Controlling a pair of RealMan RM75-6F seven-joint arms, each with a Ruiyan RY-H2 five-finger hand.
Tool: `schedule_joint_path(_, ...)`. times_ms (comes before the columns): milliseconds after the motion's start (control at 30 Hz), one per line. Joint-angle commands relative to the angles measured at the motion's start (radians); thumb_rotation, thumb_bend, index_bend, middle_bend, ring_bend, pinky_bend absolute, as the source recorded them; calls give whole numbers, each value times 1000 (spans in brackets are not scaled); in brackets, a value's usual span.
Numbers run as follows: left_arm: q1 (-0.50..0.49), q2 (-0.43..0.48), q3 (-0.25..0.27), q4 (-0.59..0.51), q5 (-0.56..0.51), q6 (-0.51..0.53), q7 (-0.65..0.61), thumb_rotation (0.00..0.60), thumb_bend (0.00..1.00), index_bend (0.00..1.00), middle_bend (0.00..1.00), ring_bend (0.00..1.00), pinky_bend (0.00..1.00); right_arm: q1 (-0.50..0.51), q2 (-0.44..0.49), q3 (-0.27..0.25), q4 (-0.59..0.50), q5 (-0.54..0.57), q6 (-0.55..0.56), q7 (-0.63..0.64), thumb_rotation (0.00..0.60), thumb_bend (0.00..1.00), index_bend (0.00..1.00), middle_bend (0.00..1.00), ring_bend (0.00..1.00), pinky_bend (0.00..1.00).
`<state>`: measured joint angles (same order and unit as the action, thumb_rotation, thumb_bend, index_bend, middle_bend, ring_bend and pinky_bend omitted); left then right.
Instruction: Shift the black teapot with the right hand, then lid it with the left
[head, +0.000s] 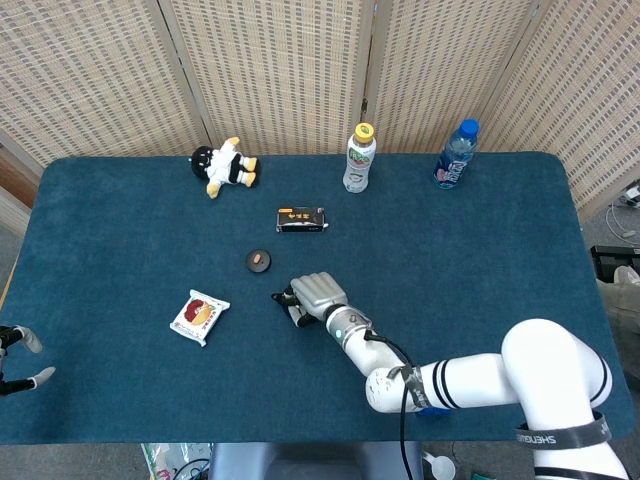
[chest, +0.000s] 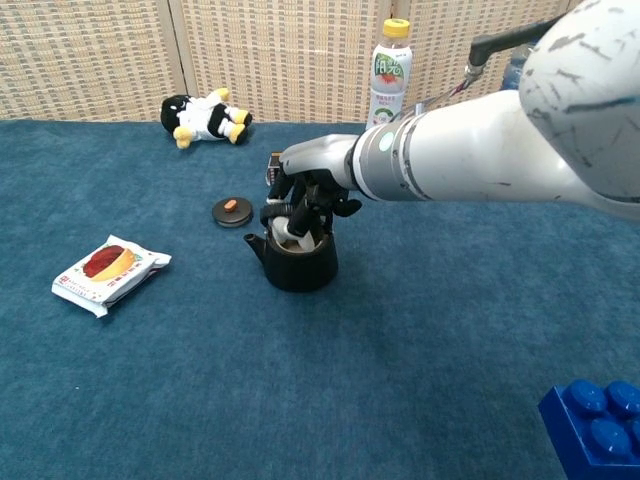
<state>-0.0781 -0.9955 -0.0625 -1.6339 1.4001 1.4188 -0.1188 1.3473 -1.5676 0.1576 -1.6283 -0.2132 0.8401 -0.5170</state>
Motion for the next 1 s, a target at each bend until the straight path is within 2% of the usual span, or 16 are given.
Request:
schedule_joint_path(33,0,0,0,0,0,0,0,600,106,580,533,377,477,-1,0,3,1,1,2,-1,600,634,554,664,541,910)
schedule_joint_path(567,0,1,0,1,0,-1,-4,600,106,580,533,377,477,-6,4,28,-16,-9,21,-6,600,694,570,676,556,910)
schedule_joint_path(1000,0,2,0,0,-2,-3,-5,600,106,580,533,377,478,1,0,35,-38,-9,25,-22,600,694,571,676,556,910)
